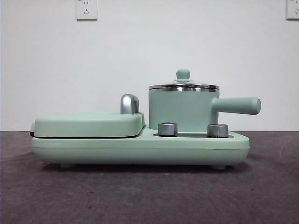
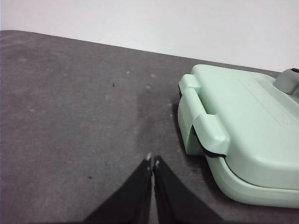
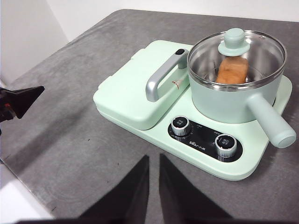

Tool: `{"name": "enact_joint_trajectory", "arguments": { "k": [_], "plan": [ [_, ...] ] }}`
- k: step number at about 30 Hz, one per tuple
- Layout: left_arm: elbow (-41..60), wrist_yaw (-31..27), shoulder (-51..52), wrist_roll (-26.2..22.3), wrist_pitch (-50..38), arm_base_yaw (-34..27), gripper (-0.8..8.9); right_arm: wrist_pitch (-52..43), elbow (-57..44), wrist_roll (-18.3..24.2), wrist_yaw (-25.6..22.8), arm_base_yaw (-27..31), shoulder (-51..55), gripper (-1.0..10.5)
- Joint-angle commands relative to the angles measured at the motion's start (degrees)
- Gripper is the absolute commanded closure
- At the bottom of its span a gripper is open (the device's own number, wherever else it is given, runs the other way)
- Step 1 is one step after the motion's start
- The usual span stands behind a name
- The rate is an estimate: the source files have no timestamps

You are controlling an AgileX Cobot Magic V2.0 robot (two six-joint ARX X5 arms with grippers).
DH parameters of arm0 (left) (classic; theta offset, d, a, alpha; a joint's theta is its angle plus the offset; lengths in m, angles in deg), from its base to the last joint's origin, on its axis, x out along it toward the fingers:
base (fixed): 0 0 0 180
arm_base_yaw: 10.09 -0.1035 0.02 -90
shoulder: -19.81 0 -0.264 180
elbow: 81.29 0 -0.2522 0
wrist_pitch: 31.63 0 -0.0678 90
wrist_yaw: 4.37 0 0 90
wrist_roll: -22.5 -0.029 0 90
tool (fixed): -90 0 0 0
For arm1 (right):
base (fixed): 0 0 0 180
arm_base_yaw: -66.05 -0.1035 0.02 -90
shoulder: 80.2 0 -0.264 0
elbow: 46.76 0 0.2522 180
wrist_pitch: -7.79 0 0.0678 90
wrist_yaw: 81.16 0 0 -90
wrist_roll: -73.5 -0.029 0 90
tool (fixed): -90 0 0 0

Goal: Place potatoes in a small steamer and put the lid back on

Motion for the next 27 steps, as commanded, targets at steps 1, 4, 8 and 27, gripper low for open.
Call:
{"name": "enact_joint_trajectory", "arguments": {
  "k": [1, 4, 8, 27],
  "plan": [
    [1.2, -0.5, 0.8, -0.2, 0.9, -0.1, 8.04, -0.6, 0.4, 0.0, 0.0, -0.5, -0.1, 9.2],
    [1.2, -0.5, 0.8, -0.1, 2.0, -0.1, 8.04, -0.6, 0.4, 0.0, 0.0, -0.5, -0.1, 9.2],
    [1.1, -0.5, 0.7, -0.1, 2.0, -0.1, 8.04, -0.6, 0.4, 0.0, 0.0, -0.5, -0.1, 9.2],
    [1.1, -0.5, 0.7, -0.1, 2.0, 0.0, 8.04, -1.7, -1.6, 3.7, -4.3, 6.3, 1.9, 9.2]
  ]
}}
